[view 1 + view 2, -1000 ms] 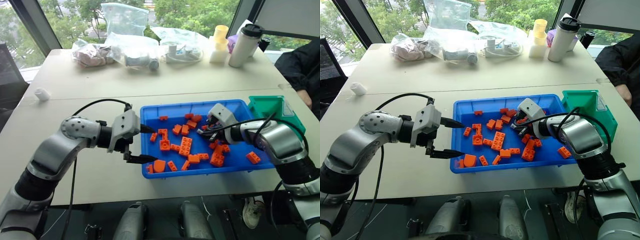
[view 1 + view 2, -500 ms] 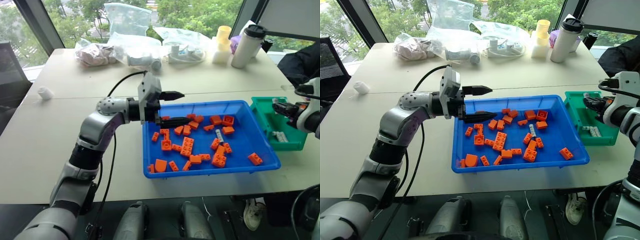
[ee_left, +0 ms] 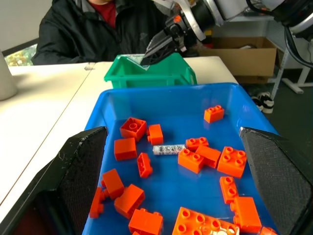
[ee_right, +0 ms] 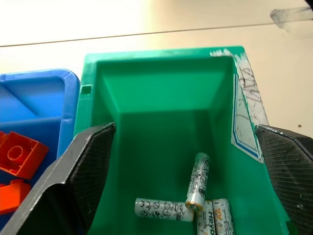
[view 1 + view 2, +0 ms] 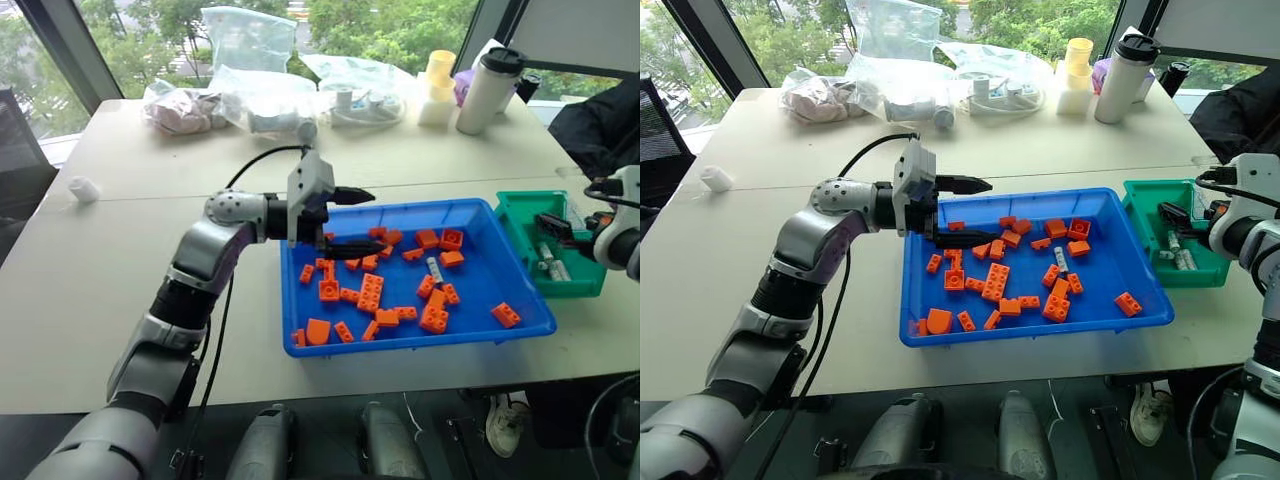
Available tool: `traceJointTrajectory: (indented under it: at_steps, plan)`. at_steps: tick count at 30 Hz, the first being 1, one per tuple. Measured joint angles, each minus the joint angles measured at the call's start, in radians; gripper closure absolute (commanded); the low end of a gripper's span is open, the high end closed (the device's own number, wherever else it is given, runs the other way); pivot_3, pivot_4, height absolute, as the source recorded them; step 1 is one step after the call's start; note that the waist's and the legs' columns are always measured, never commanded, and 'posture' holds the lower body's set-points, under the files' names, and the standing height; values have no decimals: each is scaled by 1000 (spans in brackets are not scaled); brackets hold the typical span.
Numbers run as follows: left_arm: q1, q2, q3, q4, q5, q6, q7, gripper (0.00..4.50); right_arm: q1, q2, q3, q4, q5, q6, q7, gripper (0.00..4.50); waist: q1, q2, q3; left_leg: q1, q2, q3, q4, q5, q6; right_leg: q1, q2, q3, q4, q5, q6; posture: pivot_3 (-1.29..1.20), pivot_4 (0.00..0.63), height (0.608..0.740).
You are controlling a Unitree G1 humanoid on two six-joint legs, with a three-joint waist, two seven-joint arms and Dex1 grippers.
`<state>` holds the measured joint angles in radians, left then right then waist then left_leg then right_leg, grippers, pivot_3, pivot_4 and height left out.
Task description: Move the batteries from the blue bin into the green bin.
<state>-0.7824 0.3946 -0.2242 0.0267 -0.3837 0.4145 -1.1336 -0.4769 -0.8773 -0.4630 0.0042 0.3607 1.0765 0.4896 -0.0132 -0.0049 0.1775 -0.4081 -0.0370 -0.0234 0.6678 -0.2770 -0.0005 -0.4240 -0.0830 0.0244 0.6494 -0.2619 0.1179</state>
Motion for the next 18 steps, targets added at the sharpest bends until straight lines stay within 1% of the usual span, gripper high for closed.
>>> traceJointTrajectory:
  at_steps: [4,6,7,9,11,13,18]
  plan:
    - [61,118,-11,-116,-15,73,-74,0,89,-127,108,-162,78,12,186,62,-1,0,0,0,1,-1,0,0,0,1,1,0,0,0,0,0,150,740]
    - [76,157,-25,-165,-23,102,-101,0,121,-128,164,-206,108,38,229,62,0,0,0,0,1,-1,1,0,0,2,1,0,0,0,0,0,150,740]
    - [85,183,-32,-195,-22,111,-111,0,118,-110,193,-219,124,64,231,62,0,0,0,0,1,-1,1,0,0,2,0,0,0,0,0,0,150,740]
    - [97,220,-36,-238,-20,124,-125,0,96,-35,226,-234,155,135,205,62,1,0,0,0,0,-1,1,0,0,2,0,0,0,0,0,0,150,740]
    - [105,229,-40,-250,-16,125,-122,0,34,81,207,-233,173,238,137,62,2,0,0,0,0,-1,2,0,0,1,0,0,0,0,0,0,150,740]
    - [109,228,-44,-260,-8,125,-113,0,-18,172,167,-232,182,343,68,62,3,0,0,-1,0,-2,1,0,0,1,0,0,0,0,0,0,150,740]
    - [126,222,-42,-271,-4,131,-78,0,-54,256,87,-241,182,501,-29,62,16,0,0,-2,-1,-3,1,0,0,1,-1,-1,-1,0,0,0,150,740]
